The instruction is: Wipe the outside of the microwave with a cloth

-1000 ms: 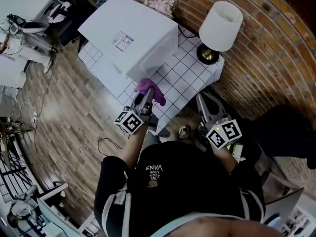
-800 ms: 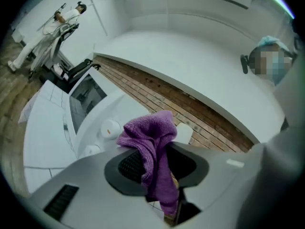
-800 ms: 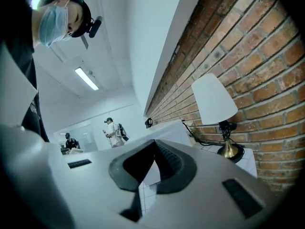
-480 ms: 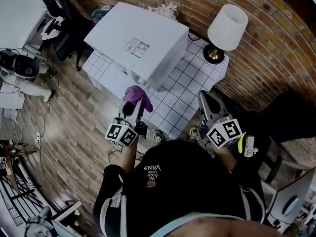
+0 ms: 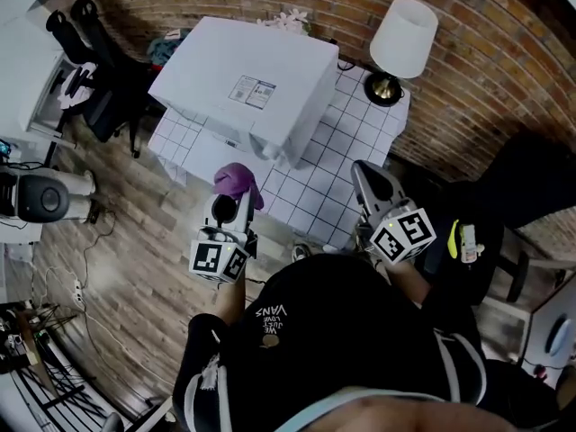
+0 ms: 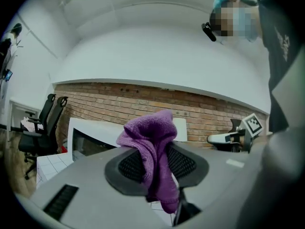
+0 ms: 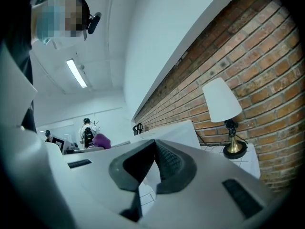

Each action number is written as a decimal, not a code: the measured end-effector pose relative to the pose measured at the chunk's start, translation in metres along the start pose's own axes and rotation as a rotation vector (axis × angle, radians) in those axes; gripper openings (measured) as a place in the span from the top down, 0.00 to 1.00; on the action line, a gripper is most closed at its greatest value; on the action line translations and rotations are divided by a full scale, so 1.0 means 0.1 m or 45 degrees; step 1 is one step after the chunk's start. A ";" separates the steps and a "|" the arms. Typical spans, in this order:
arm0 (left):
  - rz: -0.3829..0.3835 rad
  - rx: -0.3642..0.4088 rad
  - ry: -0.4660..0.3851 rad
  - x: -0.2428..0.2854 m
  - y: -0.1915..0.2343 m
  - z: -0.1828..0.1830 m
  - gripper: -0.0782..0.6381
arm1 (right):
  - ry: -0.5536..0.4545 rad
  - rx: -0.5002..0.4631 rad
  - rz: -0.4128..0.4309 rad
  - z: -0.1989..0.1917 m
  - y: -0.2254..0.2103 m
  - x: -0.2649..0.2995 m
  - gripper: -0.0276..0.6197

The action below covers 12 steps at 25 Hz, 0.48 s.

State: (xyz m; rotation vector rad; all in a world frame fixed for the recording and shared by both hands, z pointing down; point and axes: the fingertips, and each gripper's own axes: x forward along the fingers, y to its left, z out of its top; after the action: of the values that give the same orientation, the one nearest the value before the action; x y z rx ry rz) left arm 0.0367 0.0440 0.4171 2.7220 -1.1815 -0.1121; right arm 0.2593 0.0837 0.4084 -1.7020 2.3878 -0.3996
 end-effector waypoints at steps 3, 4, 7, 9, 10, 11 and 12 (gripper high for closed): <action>0.010 0.041 0.020 -0.10 0.08 0.01 0.71 | -0.005 -0.007 -0.006 -0.04 0.11 0.02 0.96; 0.012 0.044 0.019 -0.14 0.10 0.02 0.71 | -0.005 -0.009 -0.007 -0.05 0.14 0.02 0.96; 0.020 0.050 0.010 -0.23 0.14 0.04 0.71 | -0.004 -0.018 -0.018 -0.08 0.22 0.03 0.96; 0.022 0.062 0.003 -0.28 0.16 0.05 0.71 | 0.004 -0.031 -0.029 -0.11 0.26 0.03 0.96; 0.022 0.068 0.001 -0.31 0.16 0.05 0.71 | 0.009 -0.041 -0.033 -0.13 0.28 0.03 0.96; 0.024 0.072 0.000 -0.33 0.16 0.05 0.71 | 0.012 -0.050 -0.036 -0.14 0.30 0.02 0.96; 0.025 0.075 0.000 -0.34 0.16 0.05 0.71 | 0.014 -0.058 -0.040 -0.14 0.31 0.03 0.96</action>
State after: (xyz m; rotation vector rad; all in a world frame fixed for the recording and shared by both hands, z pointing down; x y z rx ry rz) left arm 0.0009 0.0575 0.4157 2.7599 -1.2302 -0.0756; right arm 0.2260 0.0926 0.4120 -1.7629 2.3980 -0.3631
